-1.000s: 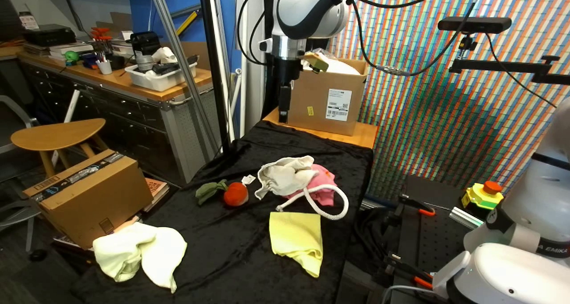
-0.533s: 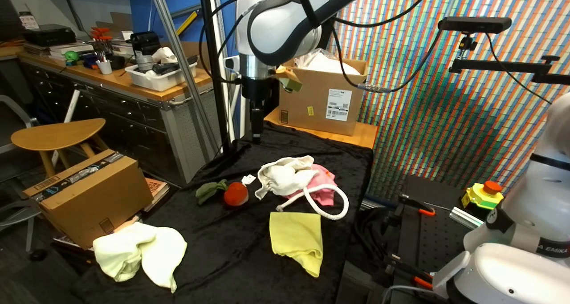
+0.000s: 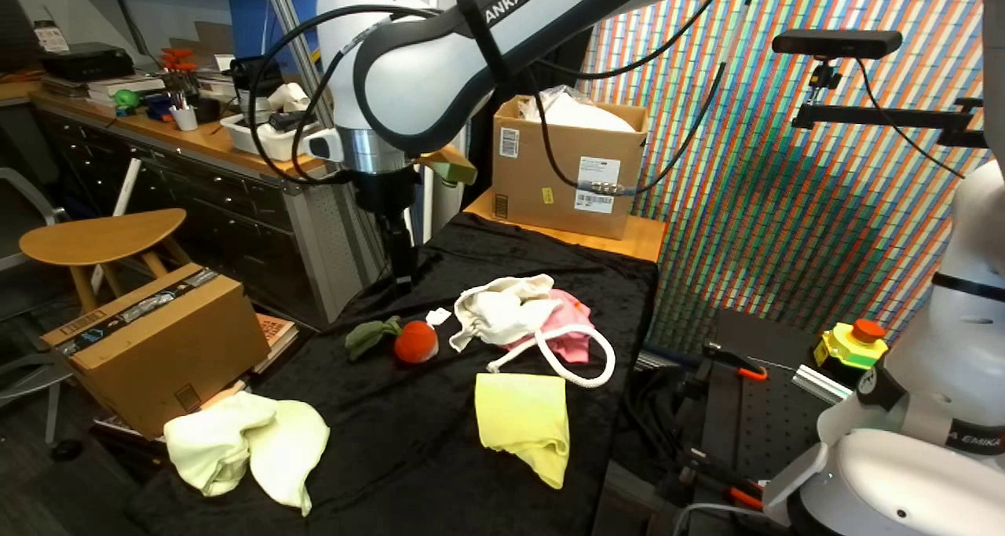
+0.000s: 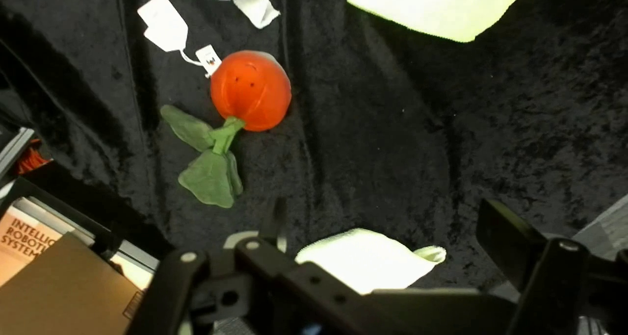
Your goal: Pile all the objects closer to you
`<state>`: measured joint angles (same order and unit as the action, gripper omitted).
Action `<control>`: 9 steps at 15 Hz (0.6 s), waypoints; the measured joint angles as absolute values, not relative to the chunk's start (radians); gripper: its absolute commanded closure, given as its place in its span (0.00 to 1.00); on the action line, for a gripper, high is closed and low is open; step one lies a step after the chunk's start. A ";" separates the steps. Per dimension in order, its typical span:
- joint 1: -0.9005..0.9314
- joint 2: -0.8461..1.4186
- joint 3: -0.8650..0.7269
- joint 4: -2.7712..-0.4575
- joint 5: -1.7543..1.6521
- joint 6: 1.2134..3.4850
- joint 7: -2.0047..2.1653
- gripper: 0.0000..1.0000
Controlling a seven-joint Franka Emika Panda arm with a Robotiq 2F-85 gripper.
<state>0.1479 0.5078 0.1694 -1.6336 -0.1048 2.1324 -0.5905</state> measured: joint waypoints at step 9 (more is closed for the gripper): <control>0.277 0.780 0.180 -1.299 -0.184 2.023 -0.569 0.00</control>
